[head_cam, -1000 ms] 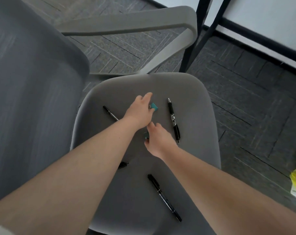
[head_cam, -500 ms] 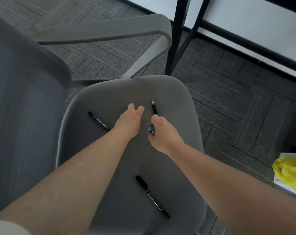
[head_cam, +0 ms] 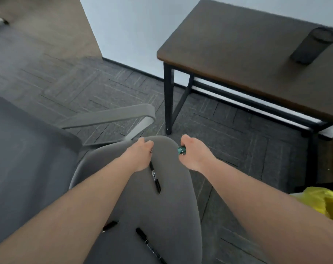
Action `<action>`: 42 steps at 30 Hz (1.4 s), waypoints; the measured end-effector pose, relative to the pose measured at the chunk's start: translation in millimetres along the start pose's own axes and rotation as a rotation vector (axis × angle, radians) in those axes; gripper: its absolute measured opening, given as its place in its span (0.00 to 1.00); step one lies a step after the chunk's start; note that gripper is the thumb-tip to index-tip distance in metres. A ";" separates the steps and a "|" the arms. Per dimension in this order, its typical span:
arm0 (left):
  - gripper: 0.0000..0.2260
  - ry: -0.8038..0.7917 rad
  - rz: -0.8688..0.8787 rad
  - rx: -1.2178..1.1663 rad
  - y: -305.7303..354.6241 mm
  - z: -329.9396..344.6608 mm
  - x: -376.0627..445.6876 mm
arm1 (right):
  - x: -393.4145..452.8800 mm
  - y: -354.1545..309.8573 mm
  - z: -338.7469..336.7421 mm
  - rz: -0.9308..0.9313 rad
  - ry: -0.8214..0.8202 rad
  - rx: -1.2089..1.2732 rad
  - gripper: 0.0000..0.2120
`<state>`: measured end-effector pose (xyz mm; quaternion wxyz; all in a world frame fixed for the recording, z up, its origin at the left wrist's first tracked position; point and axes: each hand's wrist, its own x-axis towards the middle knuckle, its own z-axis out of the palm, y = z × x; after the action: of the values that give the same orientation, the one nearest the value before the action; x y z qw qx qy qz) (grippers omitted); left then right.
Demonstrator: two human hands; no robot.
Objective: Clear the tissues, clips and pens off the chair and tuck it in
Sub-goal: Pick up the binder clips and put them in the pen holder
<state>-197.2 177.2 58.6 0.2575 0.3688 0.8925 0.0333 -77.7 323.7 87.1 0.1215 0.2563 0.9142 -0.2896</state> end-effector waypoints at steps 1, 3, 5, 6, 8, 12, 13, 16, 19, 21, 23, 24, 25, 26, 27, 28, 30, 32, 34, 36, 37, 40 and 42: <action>0.10 0.011 0.022 0.003 14.5 -15.0 1.5 | -2.4 2.3 -19.7 0.001 0.028 0.004 0.08; 0.09 0.037 0.065 0.014 46.5 -44.6 5.1 | -7.6 8.5 -58.8 -0.005 0.080 0.001 0.09; 0.08 0.066 0.103 0.018 82.5 -72.3 9.3 | -12.4 19.0 -96.0 -0.016 0.121 -0.008 0.09; 0.08 0.083 0.116 0.017 101.6 -85.0 11.3 | -14.4 26.4 -114.0 -0.020 0.138 -0.008 0.09; 0.08 0.114 0.127 0.018 141.2 -106.9 15.1 | -19.8 44.5 -149.5 -0.027 0.170 0.007 0.08; 0.09 0.139 0.134 0.008 224.5 -131.4 27.1 | -34.0 95.8 -217.2 -0.038 0.241 0.030 0.09; 0.09 0.140 0.132 0.008 245.5 -133.7 30.8 | -37.4 111.6 -231.9 -0.035 0.258 0.035 0.10; 0.09 0.145 0.145 -0.004 305.8 -136.8 43.1 | -42.3 160.7 -272.5 -0.015 0.296 0.046 0.10; 0.10 0.159 0.160 -0.033 356.3 -136.5 58.1 | -44.0 203.4 -306.4 0.011 0.312 0.053 0.10; 0.09 0.164 0.168 -0.067 385.3 -135.8 68.1 | -44.1 227.1 -324.7 0.032 0.349 0.079 0.10; 0.09 0.169 0.182 -0.077 408.7 -135.8 77.4 | -43.8 246.0 -338.3 0.052 0.386 0.104 0.12; 0.08 0.171 0.189 -0.075 419.1 -136.5 82.9 | -43.0 254.7 -344.3 0.062 0.396 0.115 0.12; 0.08 0.171 0.194 -0.071 428.2 -137.6 88.8 | -41.4 263.1 -349.6 0.073 0.401 0.125 0.12; 0.09 0.169 0.200 -0.069 436.3 -139.5 95.6 | -39.3 270.9 -354.6 0.086 0.404 0.133 0.12; 0.09 0.170 0.207 -0.068 443.4 -142.0 103.1 | -36.4 277.6 -360.1 0.098 0.410 0.138 0.12; 0.09 0.172 0.215 -0.067 449.9 -144.9 111.7 | -32.3 284.3 -365.6 0.110 0.420 0.140 0.13; 0.10 0.186 0.228 -0.062 460.7 -150.5 130.3 | -21.7 295.6 -376.6 0.135 0.445 0.148 0.13; 0.10 0.193 0.234 -0.065 468.3 -156.0 150.8 | -9.6 303.9 -386.4 0.157 0.459 0.167 0.12; 0.10 0.188 0.240 -0.065 474.7 -161.3 174.3 | 4.0 310.8 -396.8 0.186 0.456 0.178 0.12; 0.11 0.184 0.259 -0.057 482.4 -169.1 199.4 | 18.5 318.3 -407.8 0.219 0.460 0.191 0.11; 0.11 0.191 0.278 -0.055 487.8 -175.0 214.1 | 27.1 322.8 -414.3 0.238 0.473 0.203 0.11; 0.11 0.211 0.324 -0.083 503.5 -191.0 254.8 | 56.3 334.3 -432.6 0.299 0.509 0.262 0.10; 0.12 0.215 0.345 -0.106 511.4 -198.1 279.2 | 77.7 341.2 -442.2 0.333 0.524 0.277 0.11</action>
<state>-131.5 762.8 236.0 0.1702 0.4965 0.8354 0.1630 8.5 855.4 253.9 -0.1081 0.4818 0.8120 -0.3113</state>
